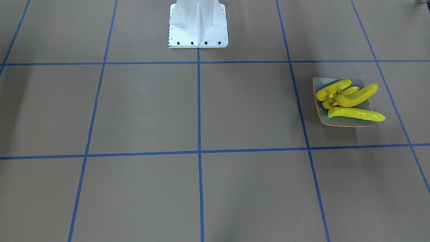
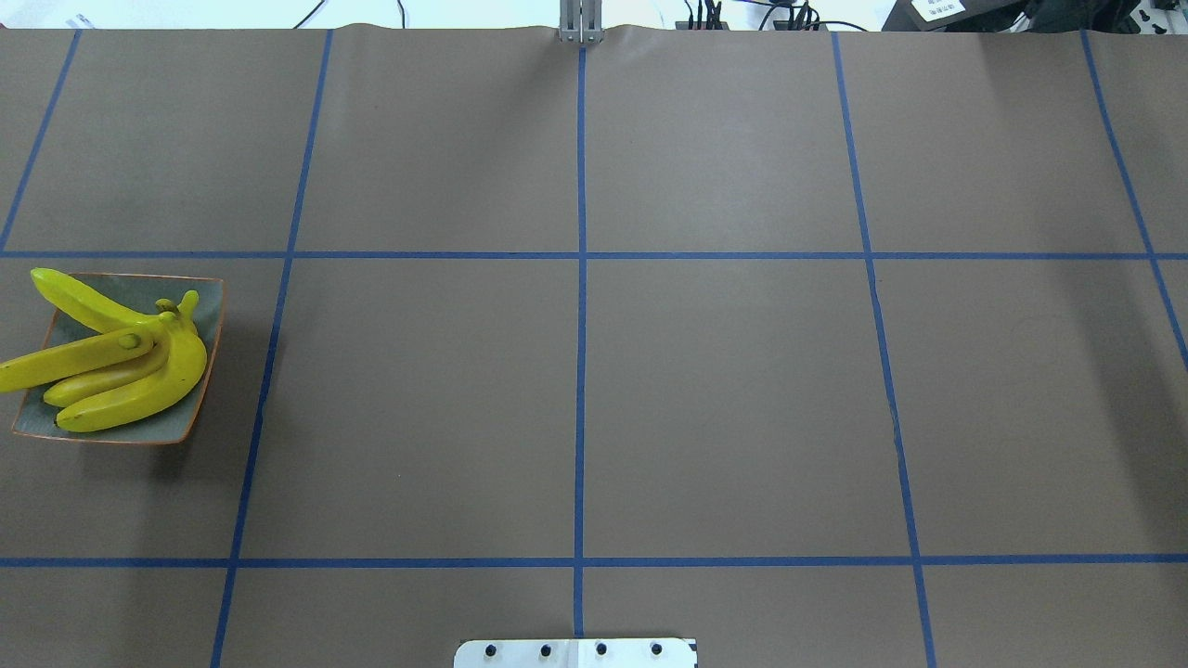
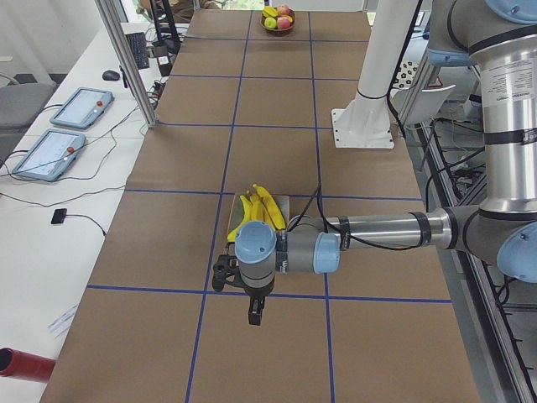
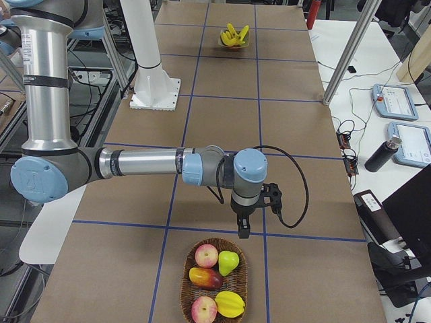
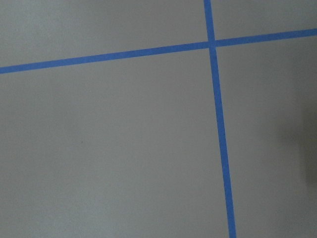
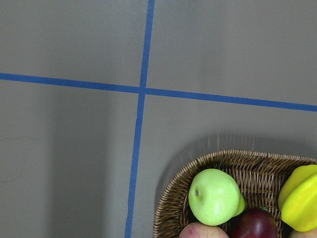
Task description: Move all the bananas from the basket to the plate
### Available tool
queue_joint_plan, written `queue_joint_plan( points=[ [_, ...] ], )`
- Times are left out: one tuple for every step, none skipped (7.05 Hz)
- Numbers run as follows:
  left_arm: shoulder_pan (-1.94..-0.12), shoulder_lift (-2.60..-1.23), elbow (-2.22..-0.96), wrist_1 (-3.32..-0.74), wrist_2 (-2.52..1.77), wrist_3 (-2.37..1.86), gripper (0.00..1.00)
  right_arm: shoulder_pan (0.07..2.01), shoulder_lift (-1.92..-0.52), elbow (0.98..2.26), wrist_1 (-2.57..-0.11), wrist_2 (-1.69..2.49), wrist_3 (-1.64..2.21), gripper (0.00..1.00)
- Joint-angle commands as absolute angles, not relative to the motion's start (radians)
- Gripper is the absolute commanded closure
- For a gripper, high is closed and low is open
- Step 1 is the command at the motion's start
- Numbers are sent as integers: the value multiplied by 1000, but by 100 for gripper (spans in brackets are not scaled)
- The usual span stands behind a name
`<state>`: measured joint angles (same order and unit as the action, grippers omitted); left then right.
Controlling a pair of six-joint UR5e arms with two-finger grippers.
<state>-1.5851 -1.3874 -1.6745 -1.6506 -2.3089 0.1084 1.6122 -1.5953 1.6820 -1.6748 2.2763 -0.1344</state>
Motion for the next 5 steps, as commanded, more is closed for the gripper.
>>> queue_joint_plan(
  points=[
    [-1583,-1385,-1680,-1652,-2310,109,0,1612,-1600,1681,-1672,2276,-133,0],
    [-1583,-1387,-1681,-1652,-2310,107,0,1612,-1601,1680,-1674,2278,-133,0],
    [-1583,-1388,-1683,-1655,-2316,104,0,1612,-1601,1678,-1674,2279,-130,0],
    [-1583,-1388,-1684,-1676,-2322,104,0,1611,-1600,1684,-1672,2279,-85,0],
    [-1583,-1388,-1686,-1695,-2322,103,0,1611,-1598,1687,-1672,2289,-56,0]
  ],
)
